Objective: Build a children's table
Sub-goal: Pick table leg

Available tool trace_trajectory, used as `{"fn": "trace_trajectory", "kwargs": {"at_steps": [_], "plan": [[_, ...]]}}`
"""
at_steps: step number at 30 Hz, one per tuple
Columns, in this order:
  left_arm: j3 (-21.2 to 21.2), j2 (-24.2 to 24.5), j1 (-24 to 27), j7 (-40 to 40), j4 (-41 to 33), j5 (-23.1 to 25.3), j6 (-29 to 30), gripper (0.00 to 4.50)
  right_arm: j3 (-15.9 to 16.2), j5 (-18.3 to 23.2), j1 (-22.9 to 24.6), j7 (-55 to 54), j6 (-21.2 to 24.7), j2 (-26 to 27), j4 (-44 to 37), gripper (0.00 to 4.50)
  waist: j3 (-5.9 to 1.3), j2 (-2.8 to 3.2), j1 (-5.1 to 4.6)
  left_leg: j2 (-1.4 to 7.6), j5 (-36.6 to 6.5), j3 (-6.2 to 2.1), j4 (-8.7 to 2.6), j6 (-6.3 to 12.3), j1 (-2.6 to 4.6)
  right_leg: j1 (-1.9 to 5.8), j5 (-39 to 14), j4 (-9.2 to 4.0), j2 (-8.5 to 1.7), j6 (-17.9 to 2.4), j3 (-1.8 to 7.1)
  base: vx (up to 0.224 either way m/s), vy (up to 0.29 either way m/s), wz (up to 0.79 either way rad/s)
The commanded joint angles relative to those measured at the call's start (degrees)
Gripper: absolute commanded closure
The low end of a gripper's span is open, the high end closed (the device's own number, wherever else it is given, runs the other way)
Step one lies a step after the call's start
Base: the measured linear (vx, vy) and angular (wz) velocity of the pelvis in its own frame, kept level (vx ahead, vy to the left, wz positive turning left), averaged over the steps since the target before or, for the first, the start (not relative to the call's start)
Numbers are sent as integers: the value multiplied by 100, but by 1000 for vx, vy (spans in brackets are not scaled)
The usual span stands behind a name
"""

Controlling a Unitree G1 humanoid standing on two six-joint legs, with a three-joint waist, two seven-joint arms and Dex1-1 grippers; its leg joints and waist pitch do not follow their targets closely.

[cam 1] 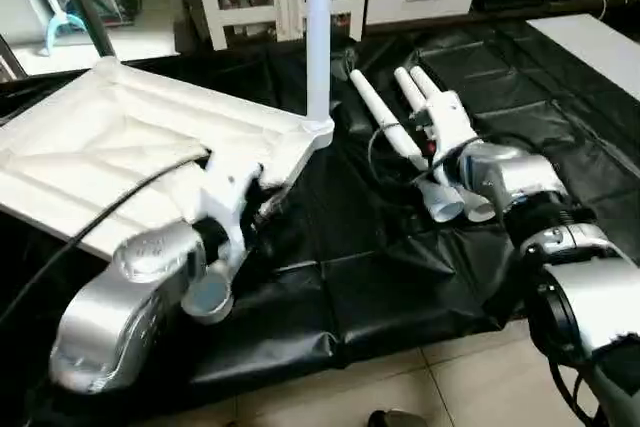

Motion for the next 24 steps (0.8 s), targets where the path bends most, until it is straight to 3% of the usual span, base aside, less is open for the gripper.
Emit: {"fn": "trace_trajectory", "kwargs": {"at_steps": [1, 3, 5, 10, 16, 17, 20, 21, 24], "plan": [[-124, 102, 46, -214, -280, -139, 149, 294, 21, -103, -194, -178, -85, -3, 173, 6, -340, -8, 9, -42, -801, 114, -349, 490, 77, 387, -832, -250, -72, -1646, 108, 0, 0, 0], [-183, 192, 114, -279, -409, -222, 188, 294, -24, -119, -302, -399, -424, -1, 347, 6, -286, 5, 7, -40, -1168, 114, -365, 291, 89, 365, -1164, -276, -83, -1521, 113, 0, 0, 0], [-194, 213, 105, -278, -438, -218, 216, 294, -78, -104, -360, -443, -570, 1, 432, 6, -255, 5, -6, -48, -1270, 118, -366, 221, 94, 350, -1223, -284, -70, -1463, 119, 0, 0, 0], [-170, 264, 82, -282, -476, -255, 350, 294, -26, -234, -375, -344, -400, 12, 633, 6, -225, 0, -25, -60, -1363, 109, -367, 186, 70, 360, -1410, -296, -78, -1372, 122, 0, 0, 0], [-156, 326, 101, -223, -523, -272, 427, 294, 42, -346, -325, -229, -198, -36, 889, 6, -226, 11, -22, -56, -1255, 101, -363, 197, 61, 369, -1259, -269, -80, -1464, 122, 0, 0, 0], [-153, 325, 106, -214, -527, -272, 429, 294, 33, -338, -321, -234, -193, -40, 899, 6, -224, -19, -25, -56, -1226, 104, -364, 213, 56, 371, -1226, -267, -78, -1474, 123, 0, 0, 0], [-99, 260, 120, -98, -544, -270, 460, 294, -1, -387, -309, -247, -185, -82, 964, 6, -212, -17, -16, -53, -1189, 108, -362, 246, 59, 365, -1287, -266, -84, -1471, 128, 0, 0, 0], [-85, 245, 118, -79, -538, -271, 462, 294, 7, -413, -309, -234, -180, -88, 969, 22, -216, -49, -25, -53, -1182, 112, -361, 250, 54, 369, -1300, -271, -81, -1464, 129, 0, 0, 0], [-83, 254, 115, -60, -537, -288, 464, 294, -4, -447, -327, -186, -168, -97, 991, 22, -207, -33, -18, -52, -1213, 110, -363, 231, 63, 358, -1336, -272, -82, -1452, 129, 0, 0, 0]]}}
